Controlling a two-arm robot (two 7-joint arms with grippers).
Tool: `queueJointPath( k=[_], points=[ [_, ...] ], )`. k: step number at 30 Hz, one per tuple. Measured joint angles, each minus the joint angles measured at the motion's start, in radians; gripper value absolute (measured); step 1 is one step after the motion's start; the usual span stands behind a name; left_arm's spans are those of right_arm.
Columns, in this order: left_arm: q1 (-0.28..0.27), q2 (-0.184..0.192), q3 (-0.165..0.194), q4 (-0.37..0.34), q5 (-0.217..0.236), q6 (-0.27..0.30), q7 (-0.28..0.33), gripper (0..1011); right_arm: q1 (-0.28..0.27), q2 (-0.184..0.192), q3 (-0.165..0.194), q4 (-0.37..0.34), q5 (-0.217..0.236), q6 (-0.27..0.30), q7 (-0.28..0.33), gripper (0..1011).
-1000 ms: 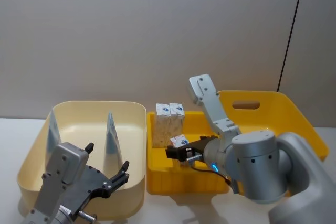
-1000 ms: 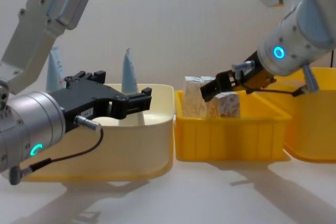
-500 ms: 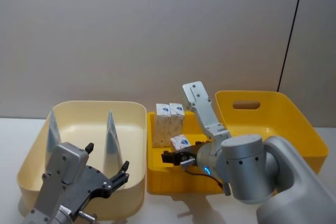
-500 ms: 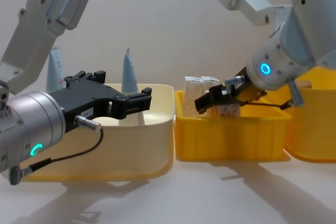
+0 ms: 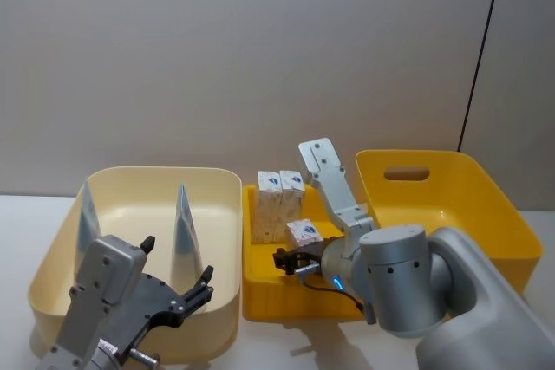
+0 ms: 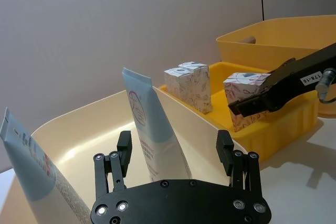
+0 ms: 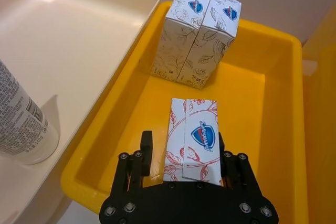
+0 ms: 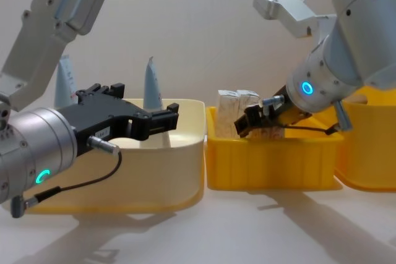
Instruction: Bimanual collaborative sorting of washing and personal care products
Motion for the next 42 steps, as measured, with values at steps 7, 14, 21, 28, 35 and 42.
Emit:
queueJointPath(
  k=[7, 14, 21, 28, 35, 42],
  points=[
    [0.000, 0.000, 0.000, 0.000, 0.000, 0.000, 0.000, 1003, 0.002, -0.002, 0.000, 0.008, -0.002, -0.004, -0.001, 486],
    [0.000, 0.000, 0.000, 0.000, 0.000, 0.000, 0.000, 1003, 0.003, -0.004, 0.000, 0.012, -0.003, -0.007, -0.002, 404],
    [0.000, 0.000, 0.000, 0.000, 0.000, 0.000, 0.000, 1003, 0.003, -0.005, 0.000, 0.015, -0.004, -0.008, -0.002, 404],
    [0.000, 0.000, 0.000, 0.000, 0.000, 0.000, 0.000, 1003, 0.004, -0.004, 0.001, 0.010, -0.007, -0.015, -0.003, 404],
    [0.000, 0.000, 0.000, 0.000, 0.000, 0.000, 0.000, 1004, 0.000, 0.001, 0.006, -0.027, -0.018, -0.043, -0.009, 404],
    [0.000, 0.000, 0.000, 0.000, 0.000, 0.000, 0.000, 1003, -0.011, 0.013, 0.014, -0.089, -0.033, -0.081, -0.018, 404]
  ],
)
